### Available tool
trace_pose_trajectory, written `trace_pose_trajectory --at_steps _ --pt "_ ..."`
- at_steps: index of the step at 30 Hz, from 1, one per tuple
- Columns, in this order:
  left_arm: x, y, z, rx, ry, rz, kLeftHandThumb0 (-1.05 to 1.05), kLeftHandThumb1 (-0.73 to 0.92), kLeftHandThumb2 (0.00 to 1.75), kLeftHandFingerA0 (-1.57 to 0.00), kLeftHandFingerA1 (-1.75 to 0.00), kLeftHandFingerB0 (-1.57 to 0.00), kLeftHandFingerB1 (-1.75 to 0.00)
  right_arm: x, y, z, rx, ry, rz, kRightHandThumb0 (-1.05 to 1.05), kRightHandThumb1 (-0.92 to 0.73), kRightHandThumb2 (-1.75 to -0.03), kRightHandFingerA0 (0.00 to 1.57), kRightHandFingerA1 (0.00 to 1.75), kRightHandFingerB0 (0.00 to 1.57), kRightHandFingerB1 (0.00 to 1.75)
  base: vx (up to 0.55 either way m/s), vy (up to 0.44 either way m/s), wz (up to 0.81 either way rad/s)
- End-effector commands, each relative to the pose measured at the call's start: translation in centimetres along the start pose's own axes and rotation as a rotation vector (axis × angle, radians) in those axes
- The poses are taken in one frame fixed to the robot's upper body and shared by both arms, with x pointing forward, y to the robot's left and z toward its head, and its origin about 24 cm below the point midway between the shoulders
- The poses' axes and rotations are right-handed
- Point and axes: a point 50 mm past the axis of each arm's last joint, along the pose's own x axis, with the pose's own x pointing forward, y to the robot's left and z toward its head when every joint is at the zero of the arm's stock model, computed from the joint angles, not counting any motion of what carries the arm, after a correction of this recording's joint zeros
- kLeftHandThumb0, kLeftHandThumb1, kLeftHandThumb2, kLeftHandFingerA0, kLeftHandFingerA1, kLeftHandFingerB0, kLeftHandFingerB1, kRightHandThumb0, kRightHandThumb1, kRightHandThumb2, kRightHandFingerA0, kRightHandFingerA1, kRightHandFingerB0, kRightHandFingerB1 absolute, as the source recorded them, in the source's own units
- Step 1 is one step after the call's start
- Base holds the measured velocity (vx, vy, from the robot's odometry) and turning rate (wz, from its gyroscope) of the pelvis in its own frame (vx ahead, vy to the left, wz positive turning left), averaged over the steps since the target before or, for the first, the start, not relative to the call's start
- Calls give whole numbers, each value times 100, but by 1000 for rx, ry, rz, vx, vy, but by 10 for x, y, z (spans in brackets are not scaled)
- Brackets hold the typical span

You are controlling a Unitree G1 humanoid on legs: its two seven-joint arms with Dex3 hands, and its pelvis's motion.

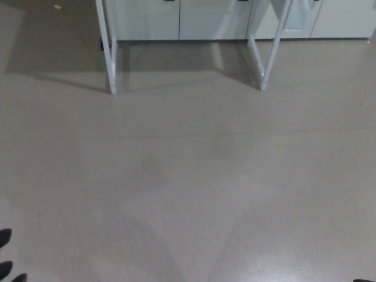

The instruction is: The robot walks towards a file tray kept in the middle of a desk and uses its right hand to grab a tray and pulls it out towards itself

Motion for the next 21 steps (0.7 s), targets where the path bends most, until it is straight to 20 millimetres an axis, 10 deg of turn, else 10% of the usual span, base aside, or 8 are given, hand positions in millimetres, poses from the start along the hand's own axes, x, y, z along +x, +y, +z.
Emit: trace_pose_trajectory --at_steps 1,11,13,20,21 --pt "-2 0 -4 -28 32 -25 -24 65 59 -34 -36 -29 -33 -3 -4 4 12 -34 4 -23 -51 -55 63 49 55 45 214 -60 11" --pt "-2 0 -11 -26 43 -29 -25 64 59 -34 -39 -30 -33 -10 -3 -7 -21 -5 -9 -32 -49 -55 68 48 58 44 287 -229 33" --pt "-2 0 -13 -30 46 -31 -22 44 89 -23 -54 -17 -49 -12 -2 -6 -24 -3 -9 -33 -50 -55 68 48 57 43 301 -176 4" --pt "-2 -1 -15 -49 50 -39 -31 61 66 -28 -42 -26 -38 -15 -3 -9 -22 -1 -15 -34 -51 -55 64 47 55 43 311 -22 -10" --pt "-2 -1 -15 -45 48 -40 -22 44 89 -21 -53 -16 -49 -15 -3 -9 -17 -1 -13 -34 -51 -54 65 47 55 43 418 142 -13"
